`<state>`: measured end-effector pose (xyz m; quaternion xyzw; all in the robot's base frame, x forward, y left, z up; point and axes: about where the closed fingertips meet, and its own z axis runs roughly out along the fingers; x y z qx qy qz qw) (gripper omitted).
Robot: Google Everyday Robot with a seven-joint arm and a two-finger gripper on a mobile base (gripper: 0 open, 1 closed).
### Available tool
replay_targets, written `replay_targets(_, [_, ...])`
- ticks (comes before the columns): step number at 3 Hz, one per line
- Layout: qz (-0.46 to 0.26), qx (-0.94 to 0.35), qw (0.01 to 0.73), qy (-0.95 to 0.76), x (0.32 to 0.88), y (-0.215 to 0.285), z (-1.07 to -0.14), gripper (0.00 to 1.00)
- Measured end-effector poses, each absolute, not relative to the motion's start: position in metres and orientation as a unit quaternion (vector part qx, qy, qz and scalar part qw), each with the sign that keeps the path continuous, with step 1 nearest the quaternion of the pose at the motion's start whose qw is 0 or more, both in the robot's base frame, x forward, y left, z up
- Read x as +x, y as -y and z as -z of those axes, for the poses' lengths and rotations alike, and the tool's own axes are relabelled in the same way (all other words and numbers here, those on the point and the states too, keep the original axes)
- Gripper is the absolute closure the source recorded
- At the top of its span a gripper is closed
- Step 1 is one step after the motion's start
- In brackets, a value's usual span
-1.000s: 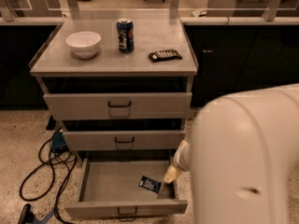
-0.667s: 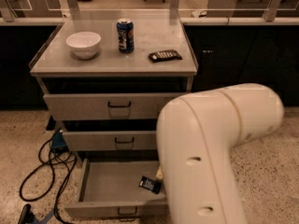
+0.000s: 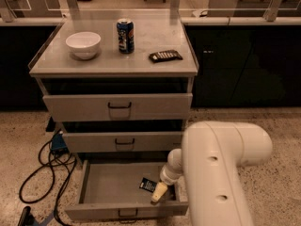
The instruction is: Pick rxbar blueberry from bottom drawer and place on counter
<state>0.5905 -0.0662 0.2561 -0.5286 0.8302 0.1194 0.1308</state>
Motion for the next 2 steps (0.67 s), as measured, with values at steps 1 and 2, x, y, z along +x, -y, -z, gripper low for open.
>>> replay_targets(1, [-0.159, -0.528, 0.144, -0.822, 0.5889, 0.061, -0.2535, 0.0])
replay_targets(2, [-0.186, -0.523, 0.168, -0.815, 0.5915, 0.0636, -0.2531, 0.0])
